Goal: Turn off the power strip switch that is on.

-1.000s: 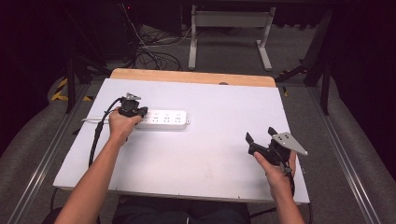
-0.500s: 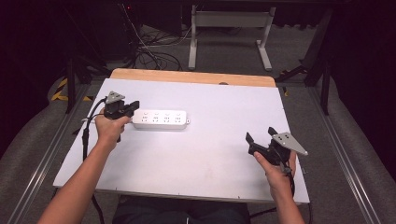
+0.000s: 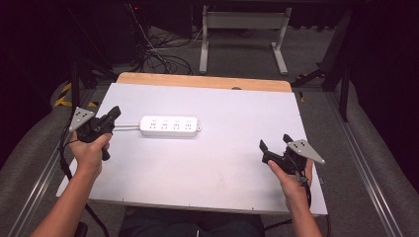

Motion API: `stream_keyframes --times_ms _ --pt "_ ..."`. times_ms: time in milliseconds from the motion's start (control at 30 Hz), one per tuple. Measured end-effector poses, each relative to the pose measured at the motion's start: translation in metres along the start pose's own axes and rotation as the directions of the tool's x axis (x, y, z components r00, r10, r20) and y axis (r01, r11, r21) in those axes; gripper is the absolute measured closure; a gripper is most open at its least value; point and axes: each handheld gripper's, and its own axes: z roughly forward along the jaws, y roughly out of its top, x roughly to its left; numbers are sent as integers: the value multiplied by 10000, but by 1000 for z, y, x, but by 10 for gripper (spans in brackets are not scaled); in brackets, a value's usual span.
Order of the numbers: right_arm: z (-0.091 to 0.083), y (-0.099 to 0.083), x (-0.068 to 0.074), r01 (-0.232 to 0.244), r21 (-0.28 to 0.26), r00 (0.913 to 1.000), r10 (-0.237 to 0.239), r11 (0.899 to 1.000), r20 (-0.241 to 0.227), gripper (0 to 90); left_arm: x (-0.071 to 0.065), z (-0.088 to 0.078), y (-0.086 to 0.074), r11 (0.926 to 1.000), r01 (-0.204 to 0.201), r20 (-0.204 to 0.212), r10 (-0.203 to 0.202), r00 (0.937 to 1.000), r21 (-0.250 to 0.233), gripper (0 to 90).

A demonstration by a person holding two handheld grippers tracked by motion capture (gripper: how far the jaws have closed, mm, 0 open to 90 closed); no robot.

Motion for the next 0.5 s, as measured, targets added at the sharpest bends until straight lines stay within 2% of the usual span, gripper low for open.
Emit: stream_keyframes --times_ms 33,133,333,500 --pt "0 0 0 5 1 10000 -5 10000 -5 119 -1 -7 -4 9999 -46 -168 44 9998 -101 900" --pt "1 0 0 -5 4 10000 5 10000 -20 119 -1 -15 -9 9999 27 -206 -30 9998 -123 900" --pt "0 0 1 -39 -2 10000 39 10000 -9 120 3 -22 -11 9995 60 -580 -79 9983 -315 900" --pt "-1 0 0 -29 -4 10000 29 10000 34 121 7 -24 -15 9997 106 -632 -119 9979 -210 900"
